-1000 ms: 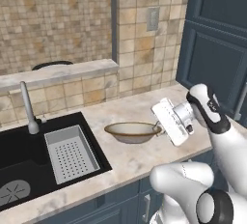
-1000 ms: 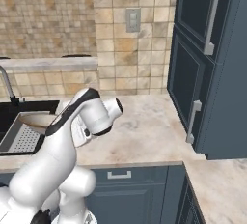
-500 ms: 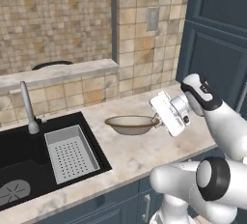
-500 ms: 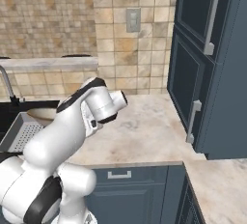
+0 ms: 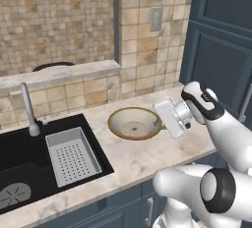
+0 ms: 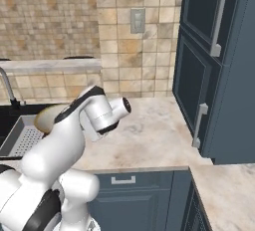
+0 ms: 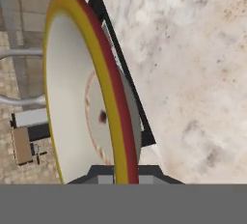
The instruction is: Pick the cup and bowl from the counter and place them on the counter next to the sink.
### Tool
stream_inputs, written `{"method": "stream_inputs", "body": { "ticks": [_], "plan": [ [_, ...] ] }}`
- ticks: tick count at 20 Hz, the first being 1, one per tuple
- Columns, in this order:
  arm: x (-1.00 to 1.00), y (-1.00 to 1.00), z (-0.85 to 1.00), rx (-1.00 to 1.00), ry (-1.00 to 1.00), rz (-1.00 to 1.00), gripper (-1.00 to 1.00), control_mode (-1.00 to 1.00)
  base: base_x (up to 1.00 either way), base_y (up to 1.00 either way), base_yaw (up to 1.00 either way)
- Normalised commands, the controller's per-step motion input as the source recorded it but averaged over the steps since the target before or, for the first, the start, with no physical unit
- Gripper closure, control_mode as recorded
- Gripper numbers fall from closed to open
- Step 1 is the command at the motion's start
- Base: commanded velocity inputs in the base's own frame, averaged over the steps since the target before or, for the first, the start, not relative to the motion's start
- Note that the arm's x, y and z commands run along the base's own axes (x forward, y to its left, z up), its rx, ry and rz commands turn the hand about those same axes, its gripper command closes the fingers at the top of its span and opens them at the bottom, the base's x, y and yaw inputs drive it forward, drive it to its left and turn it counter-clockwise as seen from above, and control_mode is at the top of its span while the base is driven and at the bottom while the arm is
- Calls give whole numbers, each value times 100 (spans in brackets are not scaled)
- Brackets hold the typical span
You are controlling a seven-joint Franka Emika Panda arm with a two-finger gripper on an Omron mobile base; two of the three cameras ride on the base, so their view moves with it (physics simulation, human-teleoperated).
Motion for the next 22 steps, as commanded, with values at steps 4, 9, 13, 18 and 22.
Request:
{"method": "stream_inputs", "body": {
  "ticks": [4, 9, 13, 18, 22],
  "plan": [
    [4, 0, 0, -8, -26, 0, 100, -100, 0, 0, 0],
    [17, 0, 0, -15, -1, 0, 100, -100, 0, 0, 0],
    [33, 0, 0, -19, 16, 0, 100, -100, 0, 0, 0],
    [43, 0, -1, -14, 20, 0, 100, -100, 0, 0, 0],
    [49, 1, -12, -7, 9, 0, 100, -100, 0, 0, 0]
  ]
}}
